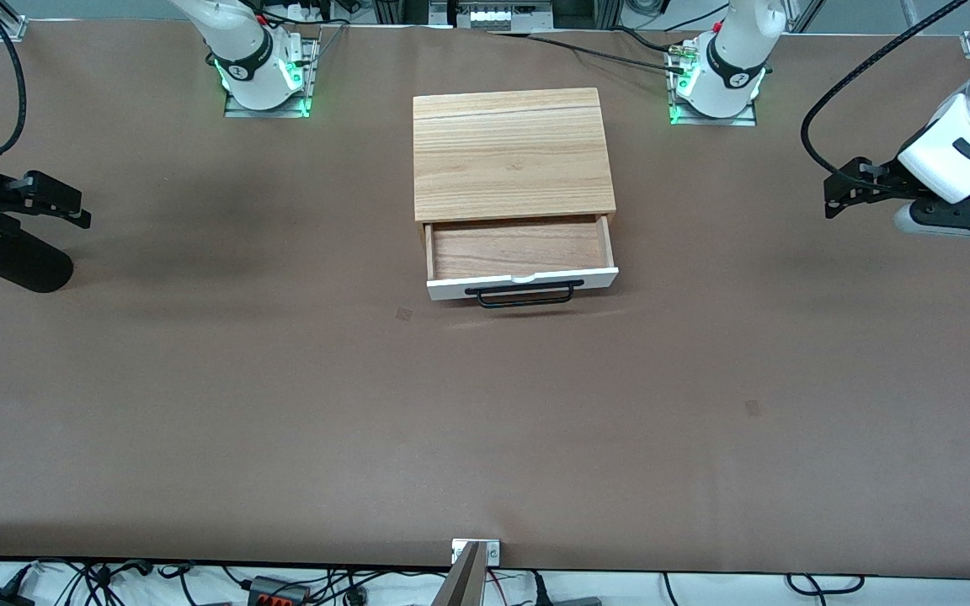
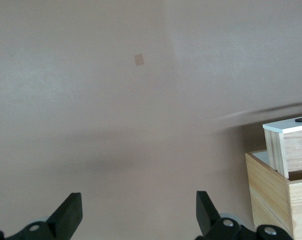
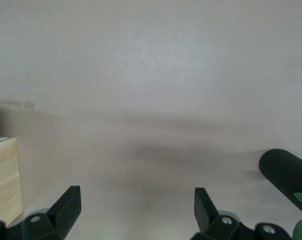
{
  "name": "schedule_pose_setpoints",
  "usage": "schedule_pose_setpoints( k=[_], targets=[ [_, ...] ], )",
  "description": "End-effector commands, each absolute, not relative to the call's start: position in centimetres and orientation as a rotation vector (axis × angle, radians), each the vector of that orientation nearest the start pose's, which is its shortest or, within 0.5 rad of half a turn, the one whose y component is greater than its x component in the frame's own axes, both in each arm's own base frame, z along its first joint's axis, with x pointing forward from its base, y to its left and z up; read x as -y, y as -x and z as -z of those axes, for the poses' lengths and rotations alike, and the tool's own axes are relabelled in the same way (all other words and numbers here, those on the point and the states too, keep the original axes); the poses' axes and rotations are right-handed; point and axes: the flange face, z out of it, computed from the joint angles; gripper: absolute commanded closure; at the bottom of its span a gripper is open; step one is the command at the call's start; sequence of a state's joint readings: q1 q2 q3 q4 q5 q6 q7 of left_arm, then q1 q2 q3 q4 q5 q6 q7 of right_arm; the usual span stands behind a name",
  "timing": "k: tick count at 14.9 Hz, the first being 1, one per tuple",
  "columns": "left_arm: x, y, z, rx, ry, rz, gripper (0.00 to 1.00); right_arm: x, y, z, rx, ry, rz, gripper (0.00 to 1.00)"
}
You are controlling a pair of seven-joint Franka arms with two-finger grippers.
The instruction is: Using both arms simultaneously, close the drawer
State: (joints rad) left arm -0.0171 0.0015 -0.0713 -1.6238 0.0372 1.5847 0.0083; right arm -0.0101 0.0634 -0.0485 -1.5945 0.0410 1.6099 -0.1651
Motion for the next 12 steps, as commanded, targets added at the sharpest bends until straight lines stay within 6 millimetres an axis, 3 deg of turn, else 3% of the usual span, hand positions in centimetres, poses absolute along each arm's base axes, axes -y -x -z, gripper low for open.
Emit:
schedule_pose_setpoints(
  k=[1, 6, 10, 12],
  targets=[
    [4.5, -55.6, -60.5, -0.156, 3.106, -0.074, 0.0, 2.7, -57.7, -58.2, 0.174, 3.09, -0.056, 0.0],
    [4.9, -55.6, -60.5, -0.158, 3.099, -0.069, 0.0, 2.0, -58.2, -57.5, 0.191, 3.087, -0.054, 0.0],
    [4.8, -55.5, -60.5, -0.146, 3.099, -0.085, 0.0, -1.4, -60.2, -54.9, 0.273, 3.081, -0.035, 0.0],
    [4.8, -55.5, -60.3, -0.151, 3.106, -0.091, 0.0, -3.8, -62.0, -52.6, 0.325, 3.079, 0.009, 0.0]
  ],
)
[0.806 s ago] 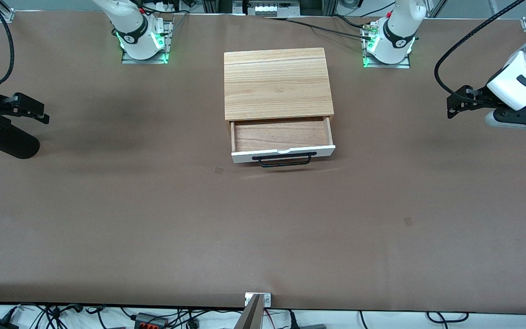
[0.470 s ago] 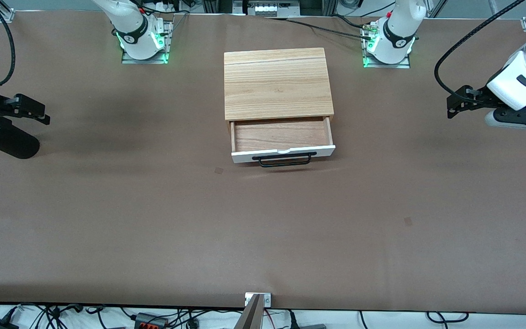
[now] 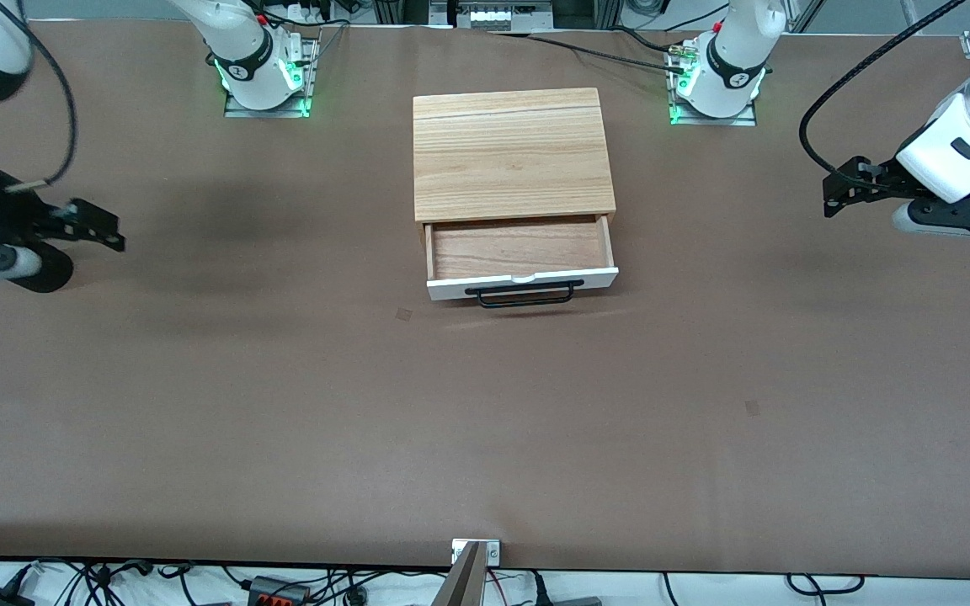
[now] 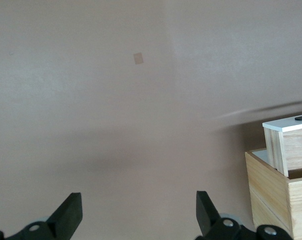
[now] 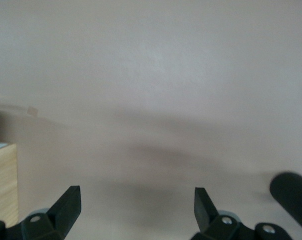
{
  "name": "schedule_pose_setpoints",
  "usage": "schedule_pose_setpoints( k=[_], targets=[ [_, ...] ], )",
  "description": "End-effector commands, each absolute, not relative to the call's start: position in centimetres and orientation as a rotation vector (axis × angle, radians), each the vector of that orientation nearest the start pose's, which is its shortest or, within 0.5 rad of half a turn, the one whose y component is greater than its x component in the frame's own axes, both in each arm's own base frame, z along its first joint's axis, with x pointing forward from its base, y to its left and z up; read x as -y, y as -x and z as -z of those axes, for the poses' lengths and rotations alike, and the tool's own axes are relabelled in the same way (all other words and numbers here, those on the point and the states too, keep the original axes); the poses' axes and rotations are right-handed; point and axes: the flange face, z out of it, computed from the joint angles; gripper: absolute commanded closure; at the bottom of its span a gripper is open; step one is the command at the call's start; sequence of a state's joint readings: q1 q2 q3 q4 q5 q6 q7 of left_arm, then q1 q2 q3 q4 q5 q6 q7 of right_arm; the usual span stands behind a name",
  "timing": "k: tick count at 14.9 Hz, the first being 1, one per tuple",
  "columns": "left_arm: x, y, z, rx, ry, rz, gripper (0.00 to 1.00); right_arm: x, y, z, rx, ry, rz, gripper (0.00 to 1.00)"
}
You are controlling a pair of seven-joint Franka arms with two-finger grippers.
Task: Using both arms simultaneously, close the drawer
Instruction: 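Move the right gripper and the left gripper toward the drawer front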
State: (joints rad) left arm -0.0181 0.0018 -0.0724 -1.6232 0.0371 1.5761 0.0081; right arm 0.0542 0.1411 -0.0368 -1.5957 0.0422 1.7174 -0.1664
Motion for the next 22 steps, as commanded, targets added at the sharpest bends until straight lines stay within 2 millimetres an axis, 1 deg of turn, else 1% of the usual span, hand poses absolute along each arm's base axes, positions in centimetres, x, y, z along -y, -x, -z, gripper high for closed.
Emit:
schedule_pose_setpoints(
  k=[1, 3, 4, 5, 6, 7, 8, 9, 11, 13, 14, 15, 16, 17, 18, 19, 20, 21, 22],
  targets=[
    [4.9, -55.6, -60.0, -0.153, 3.11, -0.106, 0.0, -4.9, -63.1, -51.7, 0.346, 3.078, 0.056, 0.0],
    [5.2, -55.8, -59.5, -0.163, 3.111, -0.127, 0.0, -7.9, -64.5, -49.9, 0.39, 3.075, 0.123, 0.0],
    [5.2, -56.1, -58.7, -0.168, 3.11, -0.151, 0.0, -9.3, -64.9, -49.4, 0.419, 3.07, 0.167, 0.0],
    [5.3, -56.3, -57.9, -0.17, 3.108, -0.187, 0.0, -9.6, -65.4, -48.9, 0.423, 3.068, 0.191, 0.0],
    [5.2, -56.1, -57.6, -0.175, 3.105, -0.227, 0.0, -9.8, -65.8, -47.8, 0.426, 3.068, 0.184, 0.0],
    [5.4, -55.9, -57.2, -0.18, 3.114, -0.267, 0.0, -10.1, -66.3, -47.4, 0.418, 3.047, 0.183, 0.0],
    [5.7, -55.9, -56.6, -0.176, 3.164, -0.305, 0.0, -10.6, -66.7, -46.5, 0.364, 2.98, 0.16, 0.0],
    [5.6, -56.4, -55.5, -0.155, 3.228, -0.348, 0.0, -11.3, -66.9, -45.6, 0.299, 2.91, 0.137, 0.0],
    [6.2, -56.8, -54.3, -0.135, 3.336, -0.423, 0.0, -12.4, -67.7, -42.7, 0.205, 2.792, 0.09, 0.0],
    [7.0, -57.3, -52.6, -0.125, 3.413, -0.487, 0.0, -13.9, -68.5, -40.9, 0.124, 2.686, 0.126, 0.0],
    [7.6, -57.8, -51.6, -0.113, 3.479, -0.528, 0.0, -15.4, -68.7, -39.3, 0.097, 2.659, 0.12, 0.0],
    [7.6, -58.4, -50.8, -0.094, 3.551, -0.563, 0.0, -17.3, -68.9, -37.6, 0.081, 2.64, 0.136, 0.0],
    [7.6, -59.1, -49.7, -0.108, 3.615, -0.567, 0.0, -18.3, -69.6, -36.0, 0.029, 2.615, 0.194, 0.0],
    [7.8, -59.8, -48.6, -0.159, 3.654, -0.523, 0.0, -19.8, -69.9, -34.7, -0.028, 2.586, 0.252, 0.0],
    [7.8, -60.7, -47.2, -0.218, 3.676, -0.462, 0.0, -21.8, -69.7, -33.5, -0.099, 2.561, 0.265, 0.0],
    [8.3, -61.3, -45.8, -0.236, 3.696, -0.415, 0.0, -22.8, -69.9, -32.5, -0.214, 2.545, 0.291, 0.0],
    [8.8, -61.9, -44.1, -0.211, 3.728, -0.352, 0.0, -23.9, -69.9, -32.0, -0.296, 2.535, 0.342, 0.0],
    [9.7, -62.1, -42.6, -0.181, 3.755, -0.306, 0.0, -24.7, -69.9, -31.3, -0.341, 2.531, 0.391, 0.0],
    [11.2, -62.4, -41.6, -0.172, 3.772, -0.251, 0.0, -25.4, -69.7, -30.6, -0.331, 2.539, 0.386, 0.0]
  ],
)
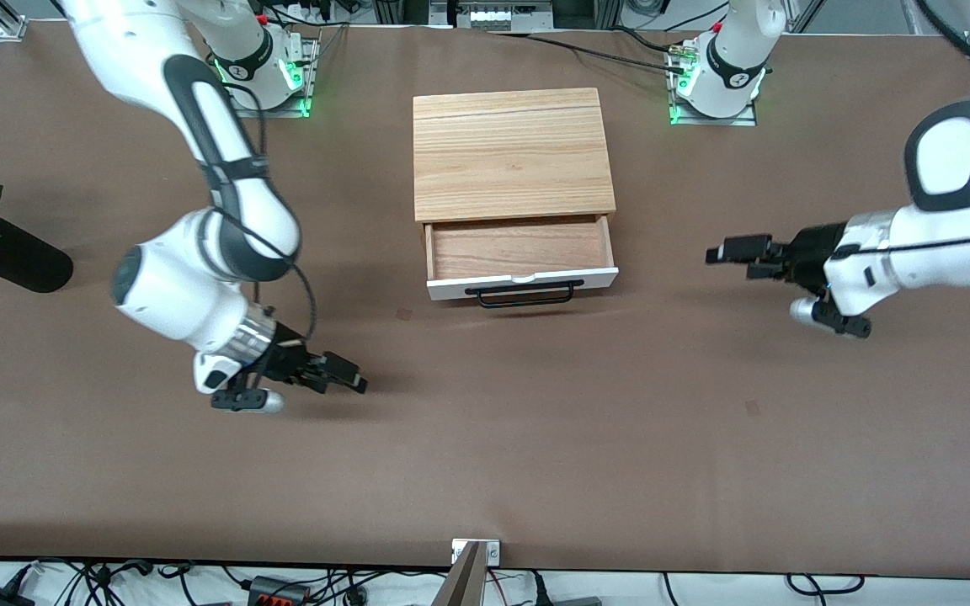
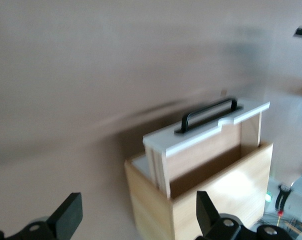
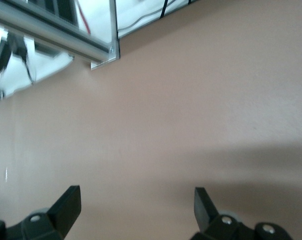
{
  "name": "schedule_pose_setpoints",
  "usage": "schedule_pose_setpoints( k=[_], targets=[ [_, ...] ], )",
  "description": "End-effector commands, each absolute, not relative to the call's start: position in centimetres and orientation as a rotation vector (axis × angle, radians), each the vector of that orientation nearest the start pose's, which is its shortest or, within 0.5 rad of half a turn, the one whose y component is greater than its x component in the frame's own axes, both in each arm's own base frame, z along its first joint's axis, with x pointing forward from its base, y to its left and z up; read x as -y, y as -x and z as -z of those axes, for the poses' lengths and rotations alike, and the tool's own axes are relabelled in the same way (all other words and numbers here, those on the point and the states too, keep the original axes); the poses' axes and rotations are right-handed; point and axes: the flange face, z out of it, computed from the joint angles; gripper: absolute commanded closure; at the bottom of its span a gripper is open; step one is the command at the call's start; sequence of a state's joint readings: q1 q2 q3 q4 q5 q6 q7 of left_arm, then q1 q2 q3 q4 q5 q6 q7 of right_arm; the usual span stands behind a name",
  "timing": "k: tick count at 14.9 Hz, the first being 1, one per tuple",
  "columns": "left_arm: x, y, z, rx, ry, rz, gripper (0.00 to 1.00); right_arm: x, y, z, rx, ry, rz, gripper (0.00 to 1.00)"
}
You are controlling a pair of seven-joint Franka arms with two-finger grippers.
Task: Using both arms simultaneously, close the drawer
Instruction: 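Move the right gripper and the left gripper toward the drawer front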
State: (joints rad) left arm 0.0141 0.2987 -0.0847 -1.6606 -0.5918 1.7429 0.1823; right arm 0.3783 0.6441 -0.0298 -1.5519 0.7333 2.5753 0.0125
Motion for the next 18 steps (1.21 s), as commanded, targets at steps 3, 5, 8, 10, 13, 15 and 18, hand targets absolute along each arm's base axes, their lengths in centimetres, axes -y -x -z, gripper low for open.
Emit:
schedule_pose_setpoints(
  k=[3, 5, 8, 10, 13, 15, 18],
  targets=[
    [14.4, -63.1, -38.5, 0.119, -2.48, 0.13, 0.0, -28.5, -68.3, -29.0, -0.285, 2.55, 0.341, 0.0],
    [16.5, -63.4, -36.0, 0.144, -2.411, 0.104, 0.0, -30.4, -66.9, -28.0, -0.231, 2.555, 0.208, 0.0],
    [17.8, -62.1, -31.7, 0.171, -2.344, 0.12, 0.0, -29.6, -66.1, -27.6, -0.153, 2.541, -0.122, 0.0],
    [18.8, -61.0, -30.0, 0.144, -2.303, 0.139, 0.0, -28.7, -66.0, -28.0, -0.137, 2.501, -0.257, 0.0],
    [20.6, -59.6, -28.2, 0.159, -2.279, 0.207, 0.0, -28.4, -66.0, -28.4, -0.107, 2.45, -0.381, 0.0],
    [21.2, -59.3, -27.2, 0.16, -2.274, 0.231, 0.0, -28.8, -66.0, -27.7, -0.112, 2.444, -0.39, 0.0],
    [21.6, -59.2, -26.4, 0.156, -2.272, 0.242, 0.0, -30.4, -65.9, -26.8, -0.133, 2.386, -0.422, 0.0]
  ],
)
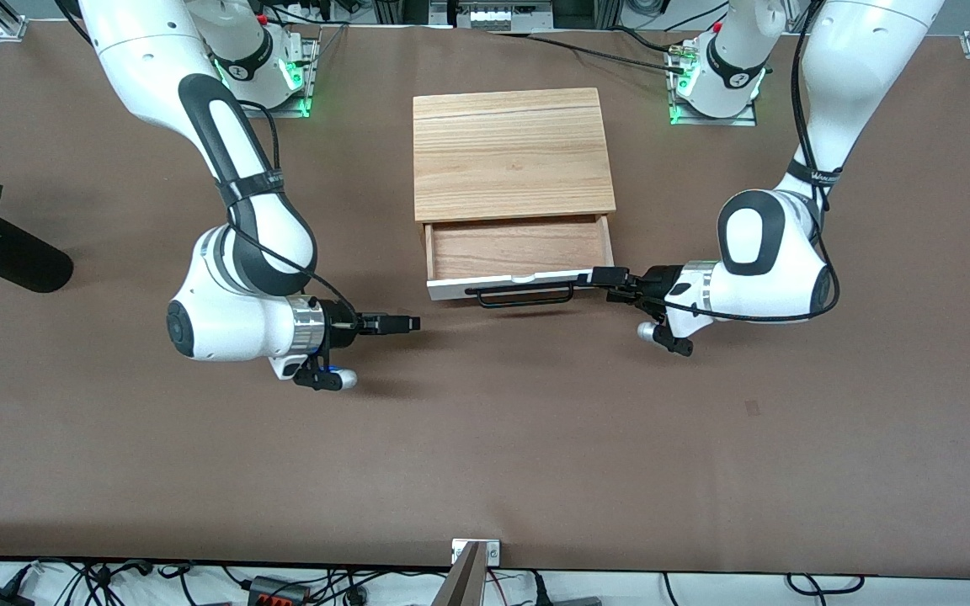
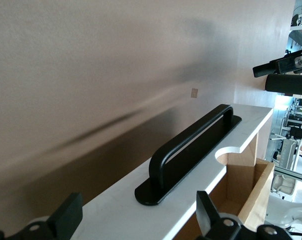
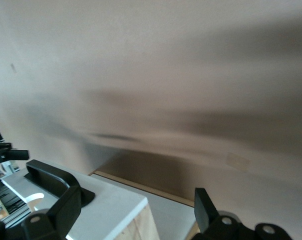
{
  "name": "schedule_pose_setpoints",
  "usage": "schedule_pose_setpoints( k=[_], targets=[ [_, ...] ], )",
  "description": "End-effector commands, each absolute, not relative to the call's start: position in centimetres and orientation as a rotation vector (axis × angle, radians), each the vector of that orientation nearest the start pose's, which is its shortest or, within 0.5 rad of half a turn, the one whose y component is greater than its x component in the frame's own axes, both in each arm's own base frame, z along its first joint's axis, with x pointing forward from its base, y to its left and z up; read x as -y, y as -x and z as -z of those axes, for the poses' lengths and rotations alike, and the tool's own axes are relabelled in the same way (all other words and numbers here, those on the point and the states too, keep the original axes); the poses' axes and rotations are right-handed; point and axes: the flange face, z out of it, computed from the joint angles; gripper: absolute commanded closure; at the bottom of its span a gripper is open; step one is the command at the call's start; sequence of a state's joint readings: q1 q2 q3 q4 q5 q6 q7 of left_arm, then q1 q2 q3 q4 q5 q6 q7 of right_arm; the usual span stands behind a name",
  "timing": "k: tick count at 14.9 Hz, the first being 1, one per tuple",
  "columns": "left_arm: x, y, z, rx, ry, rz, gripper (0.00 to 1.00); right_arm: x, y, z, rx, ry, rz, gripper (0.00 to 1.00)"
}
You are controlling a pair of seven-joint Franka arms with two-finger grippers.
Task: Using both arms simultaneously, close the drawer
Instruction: 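Push the white drawer front into the cabinet with both grippers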
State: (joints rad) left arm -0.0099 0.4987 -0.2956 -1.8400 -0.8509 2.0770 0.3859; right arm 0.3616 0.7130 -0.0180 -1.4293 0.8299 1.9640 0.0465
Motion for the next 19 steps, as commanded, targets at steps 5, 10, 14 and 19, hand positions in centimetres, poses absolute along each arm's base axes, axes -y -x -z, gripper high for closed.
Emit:
schedule_pose_setpoints(
  k=[5, 10, 14, 19],
  targets=[
    [22.0, -58.9, -25.5, 0.152, -2.274, 0.253, 0.0, -31.0, -63.8, -23.7, -0.128, 2.282, -0.665, 0.0],
    [23.0, -57.9, -25.0, 0.168, -2.26, 0.292, 0.0, -29.9, -62.5, -21.9, -0.11, 2.223, -0.833, 0.0],
    [23.0, -57.7, -24.8, 0.166, -2.259, 0.302, 0.0, -30.8, -61.3, -21.1, -0.092, 2.204, -0.921, 0.0],
    [23.2, -56.7, -24.6, 0.18, -2.241, 0.354, 0.0, -33.0, -59.4, -19.7, -0.09, 2.194, -1.021, 0.0]
  ],
)
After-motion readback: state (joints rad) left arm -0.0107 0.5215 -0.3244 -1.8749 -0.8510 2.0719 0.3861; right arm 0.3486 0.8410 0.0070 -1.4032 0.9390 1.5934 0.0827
